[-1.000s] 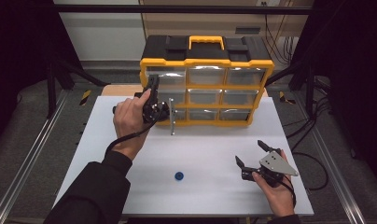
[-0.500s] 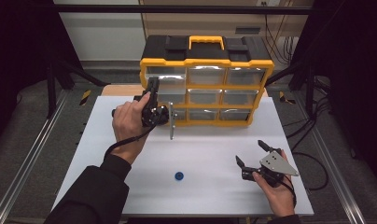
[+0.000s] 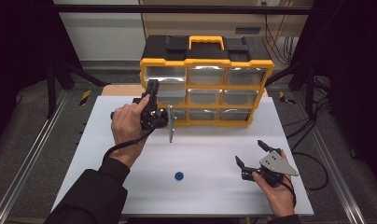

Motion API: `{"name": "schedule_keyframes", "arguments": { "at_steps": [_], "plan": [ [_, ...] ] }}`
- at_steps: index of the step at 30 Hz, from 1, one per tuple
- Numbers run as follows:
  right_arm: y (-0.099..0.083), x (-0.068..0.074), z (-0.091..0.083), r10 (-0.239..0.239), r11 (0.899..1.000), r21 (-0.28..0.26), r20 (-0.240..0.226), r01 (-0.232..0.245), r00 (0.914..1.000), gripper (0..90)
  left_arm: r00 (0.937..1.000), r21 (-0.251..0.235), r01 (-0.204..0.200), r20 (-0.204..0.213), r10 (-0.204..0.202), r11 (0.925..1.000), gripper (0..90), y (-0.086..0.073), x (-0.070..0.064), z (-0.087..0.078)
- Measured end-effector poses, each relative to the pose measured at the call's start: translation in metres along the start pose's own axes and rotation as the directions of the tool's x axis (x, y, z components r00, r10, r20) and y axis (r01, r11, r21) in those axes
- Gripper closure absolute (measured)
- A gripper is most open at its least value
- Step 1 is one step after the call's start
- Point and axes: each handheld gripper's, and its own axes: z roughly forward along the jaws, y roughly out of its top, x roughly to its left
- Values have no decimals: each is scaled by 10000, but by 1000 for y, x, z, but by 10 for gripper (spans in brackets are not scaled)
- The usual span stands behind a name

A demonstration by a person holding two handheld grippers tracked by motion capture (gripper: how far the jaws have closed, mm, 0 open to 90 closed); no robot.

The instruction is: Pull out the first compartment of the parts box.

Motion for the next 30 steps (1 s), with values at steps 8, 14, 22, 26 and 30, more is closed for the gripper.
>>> {"name": "schedule_keyframes", "arguments": {
  "at_steps": [8,14,22,26,30],
  "plan": [
    [0,1,0,3,10000,18,-9,-3,10000,66,9999,-11,88,110,-88,10000,800,1,2,-6],
    [0,1,0,0,10000,14,-14,0,10000,66,10000,-29,37,90,-37,10000,801,-1,0,-8],
    [0,1,0,-9,10000,60,-43,10,10000,66,9997,81,77,218,-79,9999,803,0,3,-14],
    [0,1,0,-19,10000,43,-38,19,10000,66,9997,119,27,243,-30,9999,802,1,4,-16],
    [0,1,0,-47,10000,18,-34,47,10000,66,9995,125,85,302,-89,9999,800,2,5,-18]
  ]
}}
